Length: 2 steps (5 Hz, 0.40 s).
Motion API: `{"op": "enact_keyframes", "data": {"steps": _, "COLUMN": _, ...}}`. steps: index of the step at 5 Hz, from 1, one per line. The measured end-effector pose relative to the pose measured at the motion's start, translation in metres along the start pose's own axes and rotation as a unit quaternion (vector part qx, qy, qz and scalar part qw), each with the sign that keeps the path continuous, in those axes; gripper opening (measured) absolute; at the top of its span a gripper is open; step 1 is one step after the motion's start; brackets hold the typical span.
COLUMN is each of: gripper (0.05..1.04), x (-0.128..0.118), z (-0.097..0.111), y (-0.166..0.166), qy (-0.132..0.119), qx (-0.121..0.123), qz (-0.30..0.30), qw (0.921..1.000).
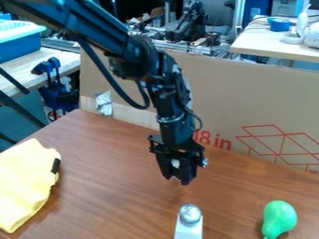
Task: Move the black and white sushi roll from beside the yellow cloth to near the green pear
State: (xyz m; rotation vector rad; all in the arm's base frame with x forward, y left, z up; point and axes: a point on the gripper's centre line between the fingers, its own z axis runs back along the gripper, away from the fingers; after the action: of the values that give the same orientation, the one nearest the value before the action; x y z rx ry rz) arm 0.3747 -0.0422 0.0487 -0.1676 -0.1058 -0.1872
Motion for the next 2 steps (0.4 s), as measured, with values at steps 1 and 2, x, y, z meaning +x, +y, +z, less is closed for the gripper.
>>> {"op": "enact_keyframes", "data": {"steps": 1, "gripper": 0.597, "x": 0.011, "z": -0.016, "y": -0.022, "qy": 0.003, "qx": -0.001, "qz": -0.018, "qw": 0.9998}}
{"op": "enact_keyframes", "data": {"steps": 2, "gripper": 0.597, "x": 0.015, "z": -0.021, "y": -0.041, "qy": 0.006, "qx": 0.001, "qz": -0.031, "qw": 0.9995}}
